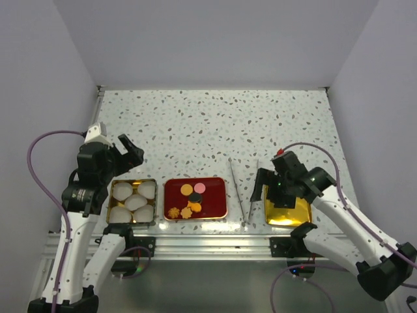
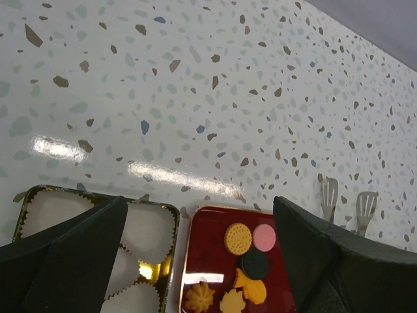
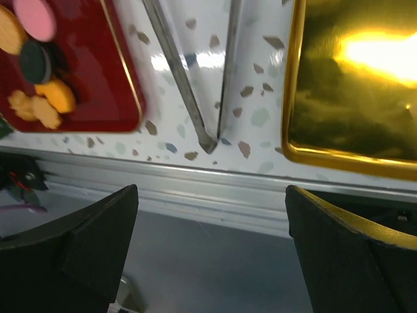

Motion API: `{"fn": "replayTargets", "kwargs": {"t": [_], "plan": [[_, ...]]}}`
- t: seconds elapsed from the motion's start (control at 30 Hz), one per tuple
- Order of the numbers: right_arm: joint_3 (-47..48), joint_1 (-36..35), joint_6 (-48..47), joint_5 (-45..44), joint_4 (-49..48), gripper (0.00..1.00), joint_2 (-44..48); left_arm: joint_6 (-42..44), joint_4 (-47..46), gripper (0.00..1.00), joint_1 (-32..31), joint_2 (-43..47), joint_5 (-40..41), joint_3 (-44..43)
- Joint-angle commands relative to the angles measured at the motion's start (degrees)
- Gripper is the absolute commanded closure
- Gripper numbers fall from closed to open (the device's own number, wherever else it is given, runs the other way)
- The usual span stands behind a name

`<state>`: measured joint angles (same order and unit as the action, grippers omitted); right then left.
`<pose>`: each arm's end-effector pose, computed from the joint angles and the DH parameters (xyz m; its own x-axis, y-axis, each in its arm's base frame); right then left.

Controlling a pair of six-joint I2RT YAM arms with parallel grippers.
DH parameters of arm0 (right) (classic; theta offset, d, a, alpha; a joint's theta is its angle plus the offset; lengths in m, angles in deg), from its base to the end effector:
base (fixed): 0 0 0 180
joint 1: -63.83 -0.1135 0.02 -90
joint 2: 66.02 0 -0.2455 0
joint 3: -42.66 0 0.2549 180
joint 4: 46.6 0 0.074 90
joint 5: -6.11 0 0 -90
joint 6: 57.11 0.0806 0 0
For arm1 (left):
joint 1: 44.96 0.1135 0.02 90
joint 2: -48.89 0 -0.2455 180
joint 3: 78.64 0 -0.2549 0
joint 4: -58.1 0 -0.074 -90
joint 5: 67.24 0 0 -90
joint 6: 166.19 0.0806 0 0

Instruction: Pack the cookies

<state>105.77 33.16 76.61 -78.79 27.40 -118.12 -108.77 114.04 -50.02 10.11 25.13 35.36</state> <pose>0.1593 0.1028 0.2184 -0.9290 0.2494 -0.2735 0.1373 0.9184 0.3711 0.1904 -0.0135 0.3096 -0.4313 -0.5019 -0.7497 -0.2139 0.8642 -0.4555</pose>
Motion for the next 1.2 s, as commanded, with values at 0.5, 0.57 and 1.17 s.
{"fn": "replayTargets", "kwargs": {"t": [0.5, 0.57, 1.17], "plan": [[1.74, -11.07, 6.11, -7.04, -11.07, 0.01, -21.02, -1.17, 6.1, 0.0, -2.32, 0.47, -0.7, -3.95], [2.27, -11.25, 6.02, -7.12, -12.3, 0.01, -23.13, -1.08, 6.8, 0.0, -2.67, 0.73, -0.7, -4.48], [6.67, -11.51, 5.14, -14.16, -13.71, 0.02, -36.75, -0.65, 6.45, 0.0, -5.57, -0.06, 0.88, -3.78]]}}
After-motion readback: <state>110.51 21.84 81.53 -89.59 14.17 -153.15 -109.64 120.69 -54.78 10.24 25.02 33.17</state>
